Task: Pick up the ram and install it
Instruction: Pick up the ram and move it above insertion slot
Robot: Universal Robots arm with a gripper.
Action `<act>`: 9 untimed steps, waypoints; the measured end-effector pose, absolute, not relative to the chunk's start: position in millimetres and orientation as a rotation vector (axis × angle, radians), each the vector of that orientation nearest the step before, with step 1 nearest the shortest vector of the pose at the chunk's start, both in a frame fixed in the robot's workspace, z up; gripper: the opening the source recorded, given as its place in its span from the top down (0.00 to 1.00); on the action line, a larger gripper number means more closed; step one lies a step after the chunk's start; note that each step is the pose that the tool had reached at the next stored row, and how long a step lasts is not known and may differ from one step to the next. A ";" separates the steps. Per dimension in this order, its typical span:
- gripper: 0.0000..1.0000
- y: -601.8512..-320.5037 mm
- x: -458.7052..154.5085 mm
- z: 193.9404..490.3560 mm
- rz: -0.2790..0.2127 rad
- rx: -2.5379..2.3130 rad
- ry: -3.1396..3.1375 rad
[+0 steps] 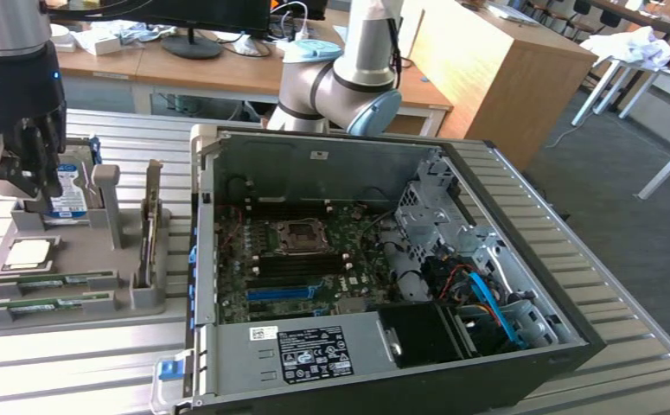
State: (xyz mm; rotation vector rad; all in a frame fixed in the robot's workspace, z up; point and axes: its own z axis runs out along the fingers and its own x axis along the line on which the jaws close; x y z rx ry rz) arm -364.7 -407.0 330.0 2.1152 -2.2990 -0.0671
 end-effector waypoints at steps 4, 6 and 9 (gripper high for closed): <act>0.67 -407.0 -364.7 328.2 -0.067 2.115 -2.299; 0.67 -407.0 -364.7 327.3 -0.067 2.115 -2.299; 0.67 -407.0 -364.7 325.9 -0.067 2.115 -2.299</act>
